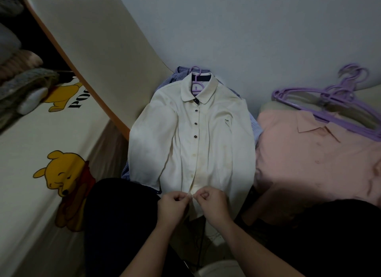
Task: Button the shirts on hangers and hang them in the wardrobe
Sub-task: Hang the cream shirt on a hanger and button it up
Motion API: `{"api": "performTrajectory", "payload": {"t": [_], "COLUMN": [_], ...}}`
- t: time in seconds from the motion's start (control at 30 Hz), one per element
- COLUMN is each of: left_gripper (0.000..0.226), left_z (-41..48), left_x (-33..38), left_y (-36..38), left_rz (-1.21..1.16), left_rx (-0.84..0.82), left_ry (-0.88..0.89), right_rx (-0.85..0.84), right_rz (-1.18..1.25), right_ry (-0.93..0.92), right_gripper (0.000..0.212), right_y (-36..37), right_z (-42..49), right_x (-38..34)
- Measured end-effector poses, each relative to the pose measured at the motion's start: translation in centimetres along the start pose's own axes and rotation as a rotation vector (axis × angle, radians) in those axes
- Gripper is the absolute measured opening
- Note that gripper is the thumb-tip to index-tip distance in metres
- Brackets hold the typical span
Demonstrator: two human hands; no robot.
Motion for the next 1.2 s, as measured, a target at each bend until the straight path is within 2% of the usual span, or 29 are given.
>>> {"api": "performTrajectory", "payload": {"t": [0.17, 0.33, 0.47, 0.7, 0.83, 0.93, 1.03, 1.2], "left_gripper": [0.012, 0.017, 0.009, 0.006, 0.006, 0.009, 0.005, 0.004], "left_z": [-0.3, -1.1, -1.1, -1.2, -1.2, -1.0, -0.8, -0.6], "left_x": [0.1, -0.2, 0.0, 0.4, 0.8, 1.1, 0.9, 0.7], "left_y": [0.5, 0.9, 0.8, 0.3, -0.2, -0.3, -0.3, 0.3], "left_rz": [-0.161, -0.5, -0.48, -0.389, -0.364, -0.337, -0.336, -0.409], "left_rx": [-0.092, -0.13, -0.152, -0.114, -0.075, -0.058, -0.055, -0.104], "left_ry": [-0.024, -0.129, -0.094, -0.028, 0.026, 0.062, 0.06, 0.0], "right_rx": [0.01, -0.075, -0.107, -0.14, -0.098, -0.061, -0.002, -0.002], "right_rz": [0.001, 0.169, 0.285, 0.246, 0.239, 0.275, 0.154, -0.001], "right_ry": [0.005, 0.069, 0.08, 0.106, 0.072, 0.04, 0.02, 0.006], "right_gripper": [0.024, 0.007, 0.01, 0.015, 0.031, 0.024, 0.018, 0.014], "right_y": [-0.6, -0.6, -0.5, 0.0, -0.2, 0.0, -0.3, -0.3], "right_z": [-0.5, -0.7, -0.9, -1.1, -1.6, -1.7, -1.6, -1.1], "right_x": [-0.3, 0.0, 0.0, 0.0, -1.3, -2.3, -2.8, -2.8]}}
Point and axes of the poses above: each hand's wrist, its own z-axis towards the middle knuckle, its own y-axis out of the palm, x = y × z, the point moved 9 cm from there along z, towards the middle knuckle, and after that the axes turned 8 degrees about -x, right-handed, at the moved point
